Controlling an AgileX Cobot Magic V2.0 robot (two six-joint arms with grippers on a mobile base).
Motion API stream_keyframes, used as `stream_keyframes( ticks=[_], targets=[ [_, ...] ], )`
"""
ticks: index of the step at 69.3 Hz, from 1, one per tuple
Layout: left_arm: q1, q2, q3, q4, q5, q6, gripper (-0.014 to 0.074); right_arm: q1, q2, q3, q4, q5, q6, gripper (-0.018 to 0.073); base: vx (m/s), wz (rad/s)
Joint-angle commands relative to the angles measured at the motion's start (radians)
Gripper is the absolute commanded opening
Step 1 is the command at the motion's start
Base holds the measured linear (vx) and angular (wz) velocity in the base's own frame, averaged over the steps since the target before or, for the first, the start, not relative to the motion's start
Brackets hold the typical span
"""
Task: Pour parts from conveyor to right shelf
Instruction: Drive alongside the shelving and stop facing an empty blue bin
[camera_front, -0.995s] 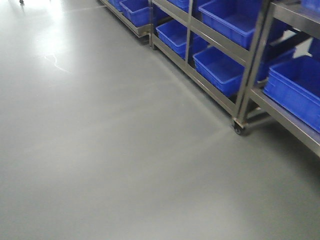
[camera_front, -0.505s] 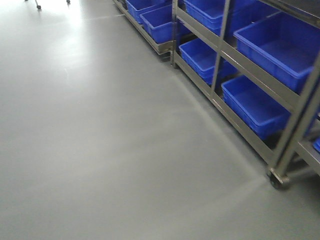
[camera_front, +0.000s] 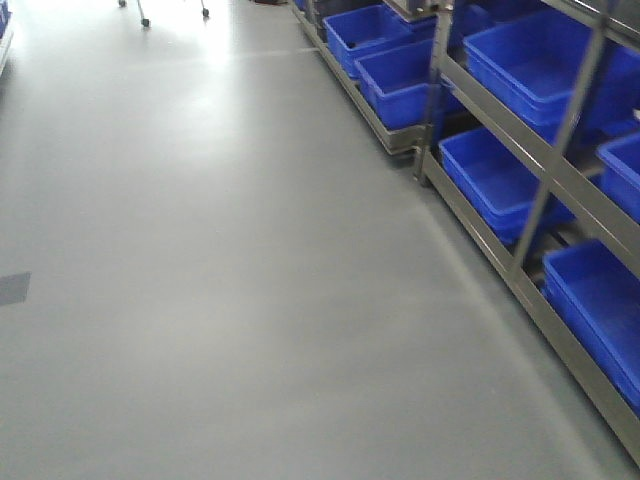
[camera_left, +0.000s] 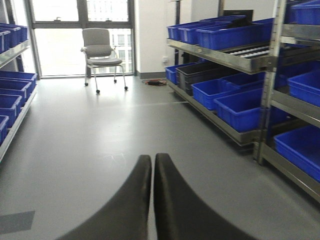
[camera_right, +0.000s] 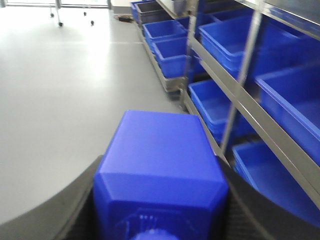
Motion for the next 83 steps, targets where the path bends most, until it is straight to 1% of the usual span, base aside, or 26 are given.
stream_keyframes(
  ticks=[1, 48, 65, 83],
  targets=[
    [-0.005, -0.012, -0.02, -0.007, -0.079, -0.008, -0.0006, -0.001, 0.012, -0.029, -0.003, -0.078, -0.001, -0.0005, 0.73, 0.29],
    [-0.005, -0.012, -0.02, -0.007, -0.079, -0.008, -0.0006, -0.001, 0.012, -0.029, -0.003, -0.078, -0.001, -0.0005, 0.69, 0.15],
    [-0.005, -0.012, -0.02, -0.007, -0.079, -0.008, -0.0006, -0.001, 0.012, -0.029, -0.003, -0.078, -0.001, -0.0005, 0.58, 0.6],
    [-0.005, -0.012, -0.02, -0.007, -0.079, -0.008, -0.0006, -0.001, 0.012, -0.029, -0.003, -0.078, -0.001, -0.0005, 0.55, 0.97]
  ],
)
